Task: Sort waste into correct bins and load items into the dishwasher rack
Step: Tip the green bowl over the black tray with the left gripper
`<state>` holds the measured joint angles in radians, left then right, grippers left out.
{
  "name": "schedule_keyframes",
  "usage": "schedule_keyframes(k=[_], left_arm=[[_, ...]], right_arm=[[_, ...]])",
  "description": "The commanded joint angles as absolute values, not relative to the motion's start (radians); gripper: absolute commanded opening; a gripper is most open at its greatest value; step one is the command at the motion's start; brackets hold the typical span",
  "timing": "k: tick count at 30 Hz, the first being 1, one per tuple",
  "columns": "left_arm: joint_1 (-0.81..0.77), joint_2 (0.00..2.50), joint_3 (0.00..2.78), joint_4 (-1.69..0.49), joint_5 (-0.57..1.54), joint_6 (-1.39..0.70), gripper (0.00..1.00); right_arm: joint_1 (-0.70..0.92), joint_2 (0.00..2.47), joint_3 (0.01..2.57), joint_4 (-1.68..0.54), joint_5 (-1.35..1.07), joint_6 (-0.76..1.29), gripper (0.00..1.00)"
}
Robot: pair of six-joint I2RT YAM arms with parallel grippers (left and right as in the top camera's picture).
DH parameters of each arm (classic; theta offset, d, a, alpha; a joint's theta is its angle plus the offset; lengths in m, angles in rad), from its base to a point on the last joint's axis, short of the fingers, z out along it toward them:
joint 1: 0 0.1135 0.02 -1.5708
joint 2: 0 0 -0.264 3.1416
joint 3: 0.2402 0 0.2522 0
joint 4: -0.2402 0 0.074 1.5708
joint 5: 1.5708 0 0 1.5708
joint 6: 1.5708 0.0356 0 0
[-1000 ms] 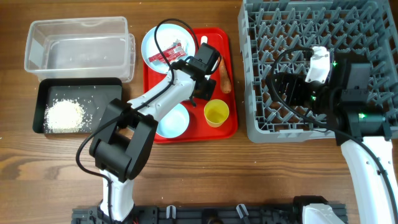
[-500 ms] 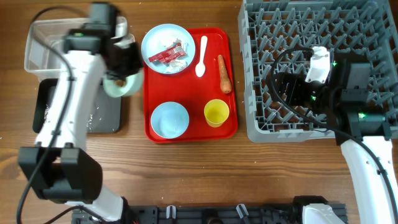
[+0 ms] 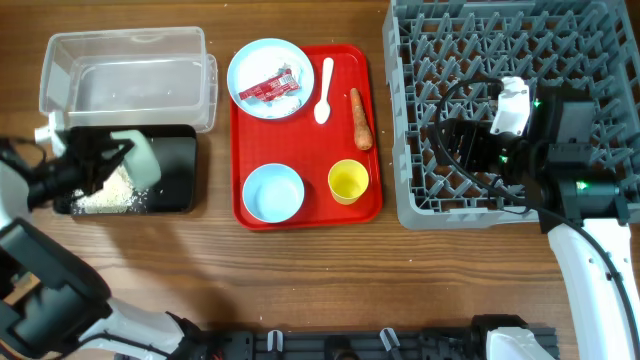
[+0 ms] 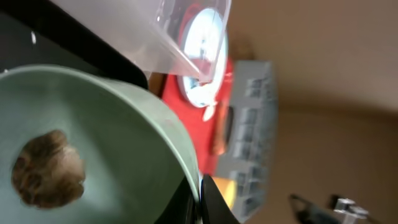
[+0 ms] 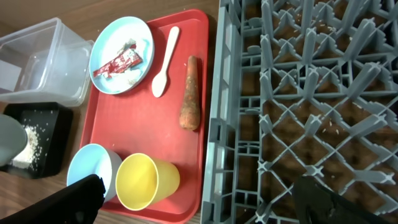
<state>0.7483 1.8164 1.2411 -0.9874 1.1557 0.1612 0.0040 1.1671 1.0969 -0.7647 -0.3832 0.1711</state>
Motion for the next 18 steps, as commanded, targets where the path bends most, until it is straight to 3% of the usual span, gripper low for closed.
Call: schedule_keyframes(k=[1, 12, 18], left_arm=[[0.803, 1.882, 1.136, -0.889, 1.579, 0.203, 0.04], [0.81, 1.911, 1.132, -0.892, 1.576, 0.176, 0.04], [0.711, 1.735, 1.163, -0.894, 1.533, 0.163, 0.04]], right_arm=[[0.006, 1.173, 1.12, -0.772, -0.373, 0.161, 1.0], [0.006, 1.173, 1.12, -0.776, -0.385, 0.16, 1.0], [0.006, 1.173, 1.12, -0.775, -0.385, 0.16, 1.0]])
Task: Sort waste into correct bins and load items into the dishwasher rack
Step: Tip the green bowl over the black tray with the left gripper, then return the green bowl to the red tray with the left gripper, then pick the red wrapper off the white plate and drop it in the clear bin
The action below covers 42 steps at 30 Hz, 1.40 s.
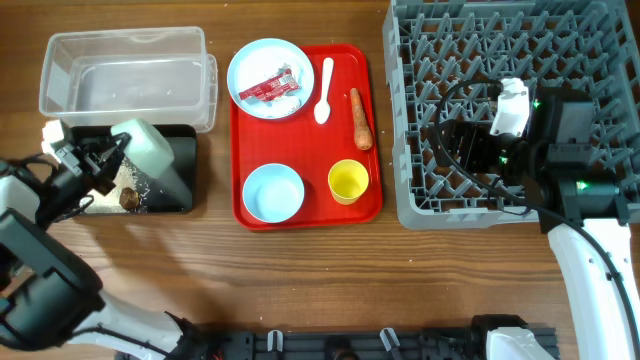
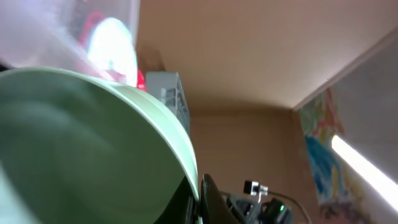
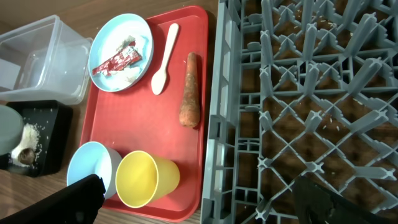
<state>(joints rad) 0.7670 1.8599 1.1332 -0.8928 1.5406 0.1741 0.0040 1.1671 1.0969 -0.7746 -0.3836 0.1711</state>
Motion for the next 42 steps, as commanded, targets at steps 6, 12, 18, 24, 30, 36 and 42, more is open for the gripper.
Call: schedule_keyframes(k=[6, 12, 18, 24, 30, 36, 42], left_arm=[[0.415, 1.459, 1.184, -0.7, 1.091, -0.19, 0.04], [-0.157, 1.393, 1.184, -0.58, 0.336, -0.277, 0.04], [-0.442, 1.611, 1.184, -0.525, -0.12, -0.266, 0.04], [-0.456, 1.811, 1.184, -0.473, -0.132, -0.27, 0.04], [-0.497, 1.819, 1.184, -0.558, -0.118, -0.27, 0.66], [-0.537, 1.812, 1.338, -0.694, -0.076, -0.27, 0.82], [-0.413, 1.817, 1.806, -0.829, -0.08, -0.204, 0.99]], right_arm=[[0.006, 1.173, 1.12, -0.775, -0.385, 0.16, 1.0], [0.006, 1.173, 1.12, -0.779, -0.385, 0.16, 1.0], [0.006, 1.173, 1.12, -0.778, -0.384, 0.16, 1.0], [0.006, 1.173, 1.12, -0.778, -0.384, 0.159, 1.0], [0.006, 1.173, 1.12, -0.777, -0.384, 0.16, 1.0], [0.006, 1.173, 1.12, -0.77, -0.384, 0.16, 1.0], [0.006, 1.173, 1.12, -0.773, -0.384, 0.16, 1.0]])
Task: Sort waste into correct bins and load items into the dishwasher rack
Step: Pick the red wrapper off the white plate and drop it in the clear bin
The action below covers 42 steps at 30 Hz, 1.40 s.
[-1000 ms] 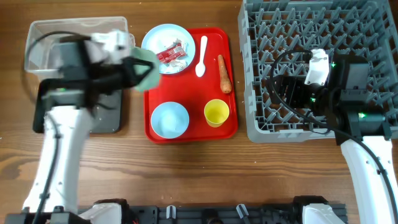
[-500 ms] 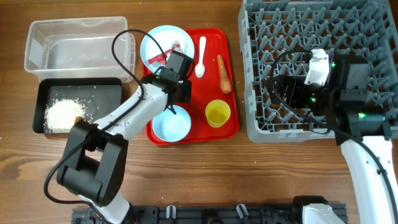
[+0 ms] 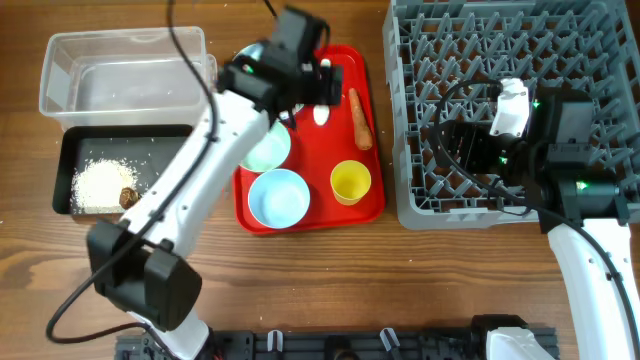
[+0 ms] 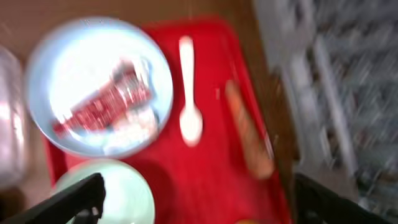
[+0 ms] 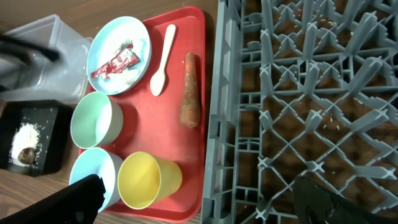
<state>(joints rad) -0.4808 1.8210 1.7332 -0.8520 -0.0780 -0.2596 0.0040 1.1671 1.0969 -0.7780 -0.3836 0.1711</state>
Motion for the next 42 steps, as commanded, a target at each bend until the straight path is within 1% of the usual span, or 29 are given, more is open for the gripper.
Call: schedule_keyframes(k=[1, 4, 9, 13, 16, 17, 20, 22, 23, 24, 27, 29, 35, 38, 40, 42], left_arm=[[-0.369, 1.828, 1.807, -0.791, -0.08, -0.182, 1.0], [-0.276, 1.934, 1.807, -0.693, -0.076, -0.079, 1.0], [-0.27, 2.172, 1.807, -0.555, -0.076, 0.089, 1.0], [-0.27, 2.287, 1.806, -0.545, -0.08, 0.128, 1.0], [-0.265, 2.329, 1.806, -0.58, -0.08, 0.128, 0.99], [-0.266, 2.342, 1.806, -0.609, -0.08, 0.128, 0.95], [-0.266, 2.366, 1.803, -0.647, -0.075, 0.127, 0.69], [-0.266, 2.37, 1.803, -0.646, -0.076, 0.127, 0.25], [-0.266, 2.37, 1.803, -0.639, -0.076, 0.127, 0.12], [-0.266, 2.37, 1.803, -0.636, -0.076, 0.123, 0.04], [-0.266, 2.349, 1.827, -0.642, -0.076, 0.028, 0.04], [-0.266, 2.282, 1.89, -0.646, -0.076, -0.038, 0.04], [-0.252, 2.065, 1.975, -0.647, -0.088, -0.064, 0.04], [-0.188, 1.96, 1.975, -0.656, -0.167, -0.065, 0.04], [-0.111, 1.937, 1.975, -0.675, -0.246, -0.059, 0.04], [-0.035, 1.975, 1.97, -0.701, -0.255, -0.056, 0.09]], right_arm=[[0.006, 1.173, 1.12, -0.775, -0.384, 0.16, 1.0], [0.006, 1.173, 1.12, -0.776, -0.384, 0.16, 1.0], [0.006, 1.173, 1.12, -0.776, -0.384, 0.16, 1.0], [0.006, 1.173, 1.12, -0.785, -0.38, 0.159, 1.0], [0.006, 1.173, 1.12, -0.788, -0.38, 0.16, 1.0], [0.006, 1.173, 1.12, -0.788, -0.38, 0.159, 1.0], [0.006, 1.173, 1.12, -0.787, -0.38, 0.159, 1.0], [0.006, 1.173, 1.12, -0.787, -0.38, 0.159, 1.0], [0.006, 1.173, 1.12, -0.787, -0.38, 0.16, 1.0], [0.006, 1.173, 1.12, -0.787, -0.38, 0.16, 1.0], [0.006, 1.173, 1.12, -0.787, -0.38, 0.16, 1.0], [0.006, 1.173, 1.12, -0.788, -0.38, 0.16, 1.0], [0.006, 1.173, 1.12, -0.791, -0.38, 0.159, 1.0], [0.006, 1.173, 1.12, -0.791, -0.38, 0.159, 1.0], [0.006, 1.173, 1.12, -0.791, -0.38, 0.159, 1.0], [0.006, 1.173, 1.12, -0.79, -0.379, 0.157, 1.0]])
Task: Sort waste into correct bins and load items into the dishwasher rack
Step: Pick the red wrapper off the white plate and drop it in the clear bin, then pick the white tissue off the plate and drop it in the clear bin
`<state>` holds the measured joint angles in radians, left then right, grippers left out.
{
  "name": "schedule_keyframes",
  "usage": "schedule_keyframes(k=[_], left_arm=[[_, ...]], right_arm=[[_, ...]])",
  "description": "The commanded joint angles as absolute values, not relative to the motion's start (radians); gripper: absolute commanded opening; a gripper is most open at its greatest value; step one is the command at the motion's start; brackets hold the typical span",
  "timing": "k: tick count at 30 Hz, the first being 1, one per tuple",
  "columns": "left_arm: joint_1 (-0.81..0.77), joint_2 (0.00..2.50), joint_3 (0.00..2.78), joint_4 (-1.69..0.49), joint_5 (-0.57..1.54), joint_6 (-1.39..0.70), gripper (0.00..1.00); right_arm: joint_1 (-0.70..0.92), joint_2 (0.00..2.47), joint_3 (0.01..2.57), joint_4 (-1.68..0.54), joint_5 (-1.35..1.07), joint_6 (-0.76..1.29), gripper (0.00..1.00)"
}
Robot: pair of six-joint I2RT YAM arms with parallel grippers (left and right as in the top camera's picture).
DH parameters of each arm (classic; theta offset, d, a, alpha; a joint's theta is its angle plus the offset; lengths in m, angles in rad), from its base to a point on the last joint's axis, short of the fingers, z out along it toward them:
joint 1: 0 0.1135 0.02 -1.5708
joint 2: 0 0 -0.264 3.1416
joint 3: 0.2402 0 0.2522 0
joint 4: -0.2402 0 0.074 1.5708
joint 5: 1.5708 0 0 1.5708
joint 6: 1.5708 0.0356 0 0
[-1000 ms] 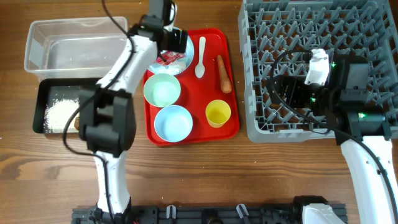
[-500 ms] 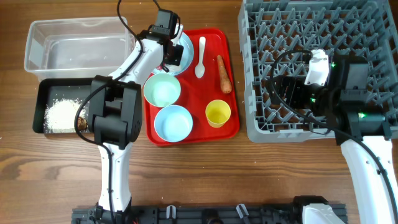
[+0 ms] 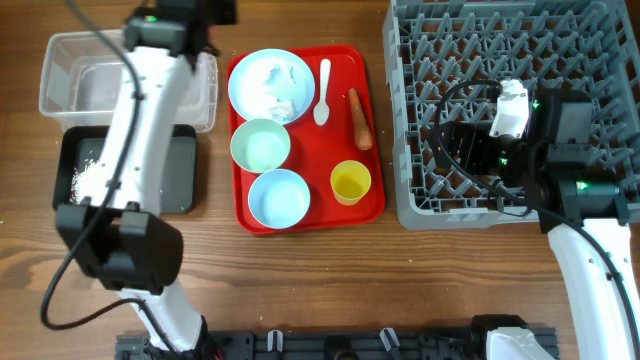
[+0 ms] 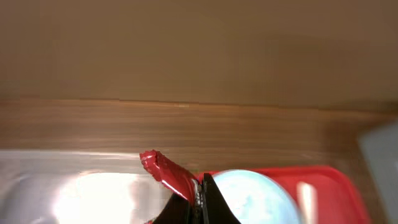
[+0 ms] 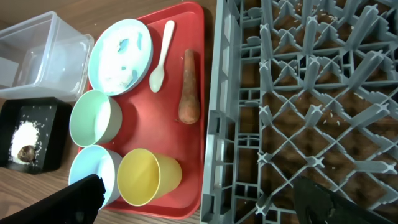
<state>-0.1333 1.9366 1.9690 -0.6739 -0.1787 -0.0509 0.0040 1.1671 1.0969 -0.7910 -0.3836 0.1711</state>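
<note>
My left gripper (image 4: 200, 186) is shut on a red wrapper (image 4: 165, 171). In the overhead view the left gripper (image 3: 192, 35) sits at the far right end of the clear bin (image 3: 90, 75). On the red tray (image 3: 310, 150) are a pale blue plate (image 3: 268, 82) with scraps, a green bowl (image 3: 261, 146), a blue bowl (image 3: 277, 197), a yellow cup (image 3: 348, 182), a white spoon (image 3: 322, 92) and a carrot (image 3: 360, 118). My right gripper (image 5: 199, 205) stands open above the grey dishwasher rack (image 3: 480, 60), holding nothing.
A black bin (image 3: 175, 175) with rice and a brown lump lies in front of the clear bin, left of the tray. The left arm stretches over it. The rack fills the right side of the table.
The red wrapper has left the plate and is now held in my left gripper, which was open above the tray and is now at the clear bin. The right arm has not moved.
My left gripper held the green bowl tipped over the black bin with rice and a brown lump in it. Then the lump lay in the bin. Later the bowl stood on the tray and the gripper was open over the plate. Now it holds the wrapper.
</note>
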Motion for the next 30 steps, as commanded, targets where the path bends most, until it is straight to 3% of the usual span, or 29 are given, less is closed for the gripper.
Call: schedule_keyframes(k=[1, 3, 5, 6, 12, 14, 19, 30], left_arm=[[0.002, 2.009, 1.959, -0.697, -0.255, -0.056, 0.09], [0.06, 2.084, 1.957, -0.688, -0.236, -0.057, 0.15], [0.113, 2.184, 1.957, -0.677, -0.141, -0.057, 0.86], [0.117, 2.193, 1.957, -0.677, -0.119, -0.057, 1.0], [0.051, 2.119, 1.984, -0.657, -0.093, -0.031, 1.0], [-0.038, 2.074, 1.99, -0.653, 0.011, -0.03, 1.0], [-0.209, 2.208, 1.986, -0.625, 0.021, -0.03, 0.99], [-0.25, 2.401, 1.978, -0.563, -0.081, -0.121, 0.62]], right_arm=[[0.006, 1.173, 1.12, -0.791, -0.371, 0.157, 1.0], [0.006, 1.173, 1.12, -0.798, -0.368, 0.157, 1.0], [0.006, 1.173, 1.12, -0.805, -0.362, 0.158, 1.0], [0.006, 1.173, 1.12, -0.805, -0.361, 0.157, 1.0], [0.006, 1.173, 1.12, -0.805, -0.361, 0.157, 1.0], [0.006, 1.173, 1.12, -0.805, -0.358, 0.157, 1.0], [0.006, 1.173, 1.12, -0.813, -0.358, 0.158, 1.0], [0.006, 1.173, 1.12, -0.839, -0.346, 0.157, 1.0]])
